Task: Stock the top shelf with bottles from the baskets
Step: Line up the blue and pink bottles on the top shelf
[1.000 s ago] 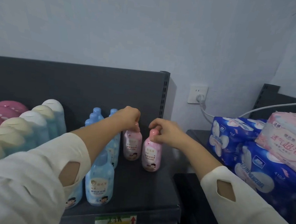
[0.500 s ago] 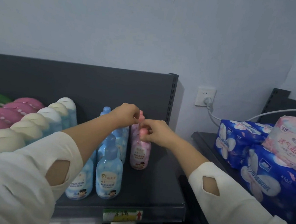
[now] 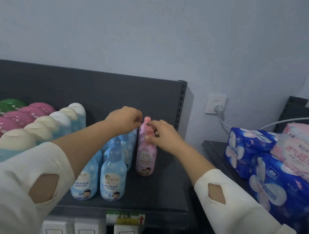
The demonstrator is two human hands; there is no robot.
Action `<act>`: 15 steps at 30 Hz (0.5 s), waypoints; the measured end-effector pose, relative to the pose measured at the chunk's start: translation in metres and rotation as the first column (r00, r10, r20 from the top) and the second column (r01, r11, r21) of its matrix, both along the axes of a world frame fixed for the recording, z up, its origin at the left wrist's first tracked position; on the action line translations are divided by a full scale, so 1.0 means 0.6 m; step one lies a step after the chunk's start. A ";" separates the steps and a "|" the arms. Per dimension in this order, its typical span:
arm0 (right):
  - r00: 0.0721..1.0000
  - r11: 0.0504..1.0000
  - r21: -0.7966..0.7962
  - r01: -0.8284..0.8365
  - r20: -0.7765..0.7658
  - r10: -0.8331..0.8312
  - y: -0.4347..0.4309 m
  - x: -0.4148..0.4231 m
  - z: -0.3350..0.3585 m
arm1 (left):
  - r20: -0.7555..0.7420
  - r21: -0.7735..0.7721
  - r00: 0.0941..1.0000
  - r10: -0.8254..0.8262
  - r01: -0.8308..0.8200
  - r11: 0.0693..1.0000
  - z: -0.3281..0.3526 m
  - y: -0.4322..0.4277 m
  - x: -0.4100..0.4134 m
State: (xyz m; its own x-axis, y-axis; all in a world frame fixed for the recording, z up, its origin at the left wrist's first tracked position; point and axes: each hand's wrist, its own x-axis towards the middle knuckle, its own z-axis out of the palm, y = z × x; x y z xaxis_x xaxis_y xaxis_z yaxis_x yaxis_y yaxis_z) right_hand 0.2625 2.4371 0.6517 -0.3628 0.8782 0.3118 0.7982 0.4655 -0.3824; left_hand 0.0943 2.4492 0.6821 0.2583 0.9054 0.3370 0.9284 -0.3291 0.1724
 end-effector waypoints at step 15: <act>0.984 0.875 0.468 -0.121 0.175 0.042 -0.074 -0.153 0.062 | -0.166 0.367 0.960 0.223 -0.150 0.918 0.043 -0.167 -0.163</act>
